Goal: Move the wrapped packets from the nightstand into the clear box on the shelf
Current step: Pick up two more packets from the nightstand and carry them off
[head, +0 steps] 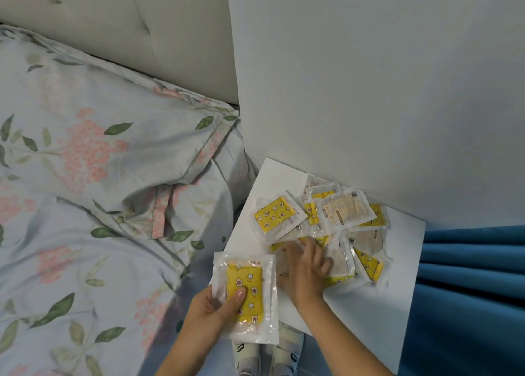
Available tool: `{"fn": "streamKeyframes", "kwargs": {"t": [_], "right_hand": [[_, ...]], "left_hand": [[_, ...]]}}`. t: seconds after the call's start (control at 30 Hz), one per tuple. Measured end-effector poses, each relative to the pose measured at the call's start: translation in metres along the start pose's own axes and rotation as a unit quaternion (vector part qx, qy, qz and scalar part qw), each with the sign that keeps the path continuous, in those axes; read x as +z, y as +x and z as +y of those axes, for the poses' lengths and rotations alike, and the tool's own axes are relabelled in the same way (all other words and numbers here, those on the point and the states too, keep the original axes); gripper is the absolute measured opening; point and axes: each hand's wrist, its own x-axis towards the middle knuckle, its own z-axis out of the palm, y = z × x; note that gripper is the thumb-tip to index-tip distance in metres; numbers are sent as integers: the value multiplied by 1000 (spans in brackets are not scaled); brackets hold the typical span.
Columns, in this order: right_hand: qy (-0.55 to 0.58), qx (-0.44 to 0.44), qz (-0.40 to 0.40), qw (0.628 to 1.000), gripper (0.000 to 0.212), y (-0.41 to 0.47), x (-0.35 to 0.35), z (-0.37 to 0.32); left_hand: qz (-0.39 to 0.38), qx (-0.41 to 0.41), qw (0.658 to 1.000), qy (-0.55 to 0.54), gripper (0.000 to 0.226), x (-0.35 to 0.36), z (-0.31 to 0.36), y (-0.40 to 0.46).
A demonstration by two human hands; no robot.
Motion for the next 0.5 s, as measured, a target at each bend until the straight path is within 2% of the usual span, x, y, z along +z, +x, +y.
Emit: {"fn": "streamKeyframes", "kwargs": {"t": [0.07,0.13,0.23,0.3,0.43,0.47,0.5], "right_hand": [[-69,-33,13,997,78,2,6,3],[-116,-67,26,991,72,1,7,6],[-155,-106,19,982,68,0,10,13],[-163,-132,-5,978,76,1,11,20],[-175,-182,4,968,83,8,4,26],[-185,-198,7,963,82,9,-1,25],[-194,-218,12,956,81,10,-4,24]], "left_hand": [[0,5,1000,-14,48,-5,-3,-1],[-5,10,1000,-8,69,-8,-7,-2],[-2,10,1000,-4,77,-11,-10,-1],[-4,17,1000,2,65,-10,-10,-2],[0,10,1000,-8,12,-8,-8,-5],[-4,8,1000,-14,12,-7,-7,-5],[-11,11,1000,-15,25,-7,-7,-5]]}}
